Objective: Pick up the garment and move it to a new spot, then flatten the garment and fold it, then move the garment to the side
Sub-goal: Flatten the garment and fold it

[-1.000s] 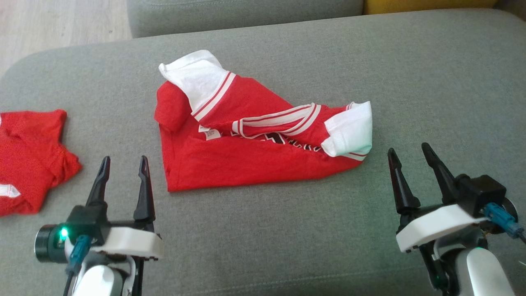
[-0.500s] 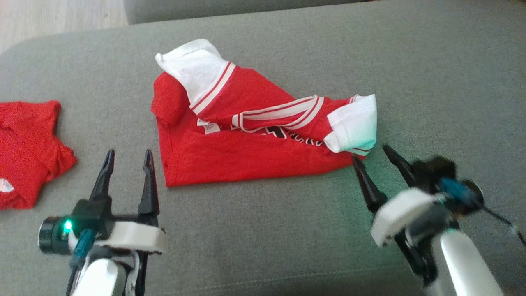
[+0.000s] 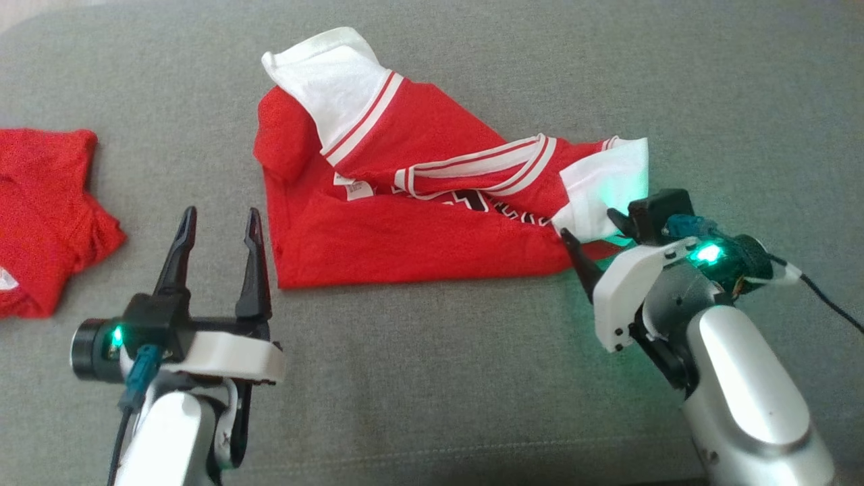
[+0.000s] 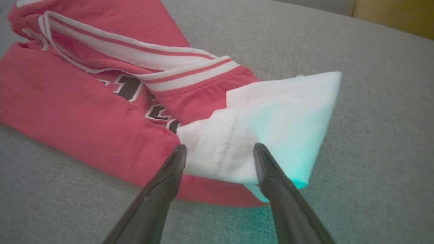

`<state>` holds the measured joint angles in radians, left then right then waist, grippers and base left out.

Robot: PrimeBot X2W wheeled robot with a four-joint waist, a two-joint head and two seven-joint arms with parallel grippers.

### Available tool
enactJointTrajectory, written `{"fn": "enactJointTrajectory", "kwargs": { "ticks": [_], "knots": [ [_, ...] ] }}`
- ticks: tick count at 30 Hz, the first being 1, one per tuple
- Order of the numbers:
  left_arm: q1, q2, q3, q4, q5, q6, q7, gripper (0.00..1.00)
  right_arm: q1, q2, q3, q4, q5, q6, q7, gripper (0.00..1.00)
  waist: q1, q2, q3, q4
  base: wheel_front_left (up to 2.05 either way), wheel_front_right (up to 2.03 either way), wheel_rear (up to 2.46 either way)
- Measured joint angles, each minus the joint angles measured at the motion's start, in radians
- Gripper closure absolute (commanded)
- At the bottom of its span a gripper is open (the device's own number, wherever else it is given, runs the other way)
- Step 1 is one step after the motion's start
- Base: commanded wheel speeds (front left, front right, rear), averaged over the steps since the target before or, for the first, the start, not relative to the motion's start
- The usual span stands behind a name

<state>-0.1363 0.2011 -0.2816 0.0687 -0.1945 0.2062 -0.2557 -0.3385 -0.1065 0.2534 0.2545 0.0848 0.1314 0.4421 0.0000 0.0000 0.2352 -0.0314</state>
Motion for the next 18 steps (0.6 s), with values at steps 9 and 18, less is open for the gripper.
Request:
{"fn": "enactJointTrajectory", "kwargs": {
  "ticks": [9, 18],
  "knots": [
    [-0.004, -0.012, 0.003, 0.002, 0.01, -0.005, 0.0, 0.0, 0.02, 0.038, -0.176, 0.015, 0.037, 0.0, -0.068, 1.0, 0.0, 0.0, 0.004, -0.004, 0.0, 0.0, 0.0],
    [-0.003, -0.013, 0.004, 0.004, 0.01, -0.012, 0.0, 0.0, 0.168, 0.059, -0.391, 0.035, 0.233, 0.0, -0.166, 0.48, 0.0, 0.0, -0.006, -0.024, 0.0, 0.0, 0.0]
  ]
}}
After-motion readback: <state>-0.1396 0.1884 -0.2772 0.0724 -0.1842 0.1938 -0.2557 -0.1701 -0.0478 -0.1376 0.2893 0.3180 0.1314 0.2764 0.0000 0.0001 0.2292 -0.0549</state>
